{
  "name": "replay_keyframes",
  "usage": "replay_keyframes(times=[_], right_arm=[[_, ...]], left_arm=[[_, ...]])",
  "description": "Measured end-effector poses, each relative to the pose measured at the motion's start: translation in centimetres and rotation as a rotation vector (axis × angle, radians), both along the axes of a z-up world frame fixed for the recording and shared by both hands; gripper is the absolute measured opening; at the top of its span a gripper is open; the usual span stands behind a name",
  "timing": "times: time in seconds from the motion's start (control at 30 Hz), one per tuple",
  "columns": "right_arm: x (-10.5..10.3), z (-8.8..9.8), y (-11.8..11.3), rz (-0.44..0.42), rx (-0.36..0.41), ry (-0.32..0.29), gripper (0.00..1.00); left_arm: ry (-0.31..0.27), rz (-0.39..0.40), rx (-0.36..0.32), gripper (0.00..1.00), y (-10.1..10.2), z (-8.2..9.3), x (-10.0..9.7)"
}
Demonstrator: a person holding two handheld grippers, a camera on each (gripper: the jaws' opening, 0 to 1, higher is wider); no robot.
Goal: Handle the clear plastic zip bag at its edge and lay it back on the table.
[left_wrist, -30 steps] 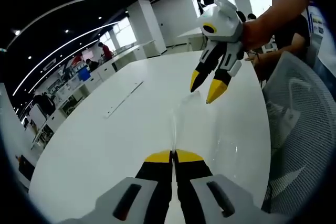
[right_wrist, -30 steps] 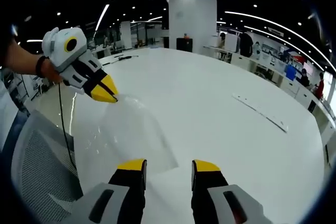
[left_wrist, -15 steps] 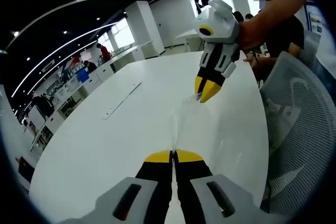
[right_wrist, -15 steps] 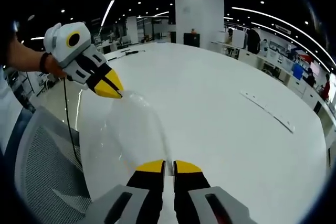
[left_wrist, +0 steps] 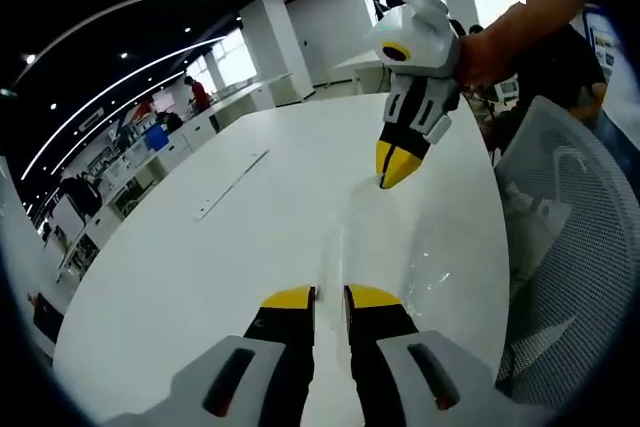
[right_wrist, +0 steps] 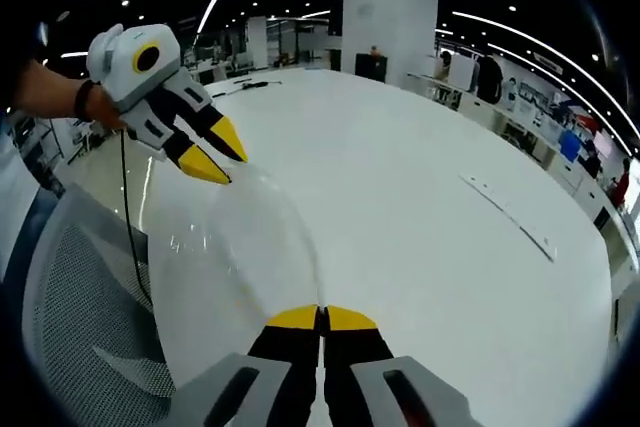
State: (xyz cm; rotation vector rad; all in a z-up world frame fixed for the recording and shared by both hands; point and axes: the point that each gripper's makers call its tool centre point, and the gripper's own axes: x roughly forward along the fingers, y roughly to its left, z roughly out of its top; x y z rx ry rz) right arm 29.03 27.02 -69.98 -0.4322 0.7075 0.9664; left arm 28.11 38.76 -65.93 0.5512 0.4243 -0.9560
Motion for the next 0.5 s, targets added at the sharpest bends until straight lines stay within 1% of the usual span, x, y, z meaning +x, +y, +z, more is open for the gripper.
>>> replay_keyframes(times=[0.07,0.13,0.27,0.43,0.5], right_arm=[[0.1,0.0,-0.2,0.01,-0.013,-0.008,0.0],[0.1,0.0,-0.2,0.016,-0.021,-0.015,0.0],[-0.4,0.2,0.1,0.021,-0.028,-0.027,0.0],[-1.0,0.4,0.9,0.076,-0.05,-0.056,0.0],[-1.0,0.4,1.2,0.099,-0.056,-0.061,0.0]], left_arm=[[-0.005,-0.001,0.004,0.15,0.1,0.3,0.0],[-0.016,0.0,-0.008,0.15,-0.1,1.0,0.0],[-0.04,-0.022,-0.01,0.15,-1.1,2.1,0.0],[-0.059,-0.105,0.018,0.14,-3.5,2.4,-0.3],[-0.065,-0.155,0.053,0.13,-4.5,2.0,-0.6]])
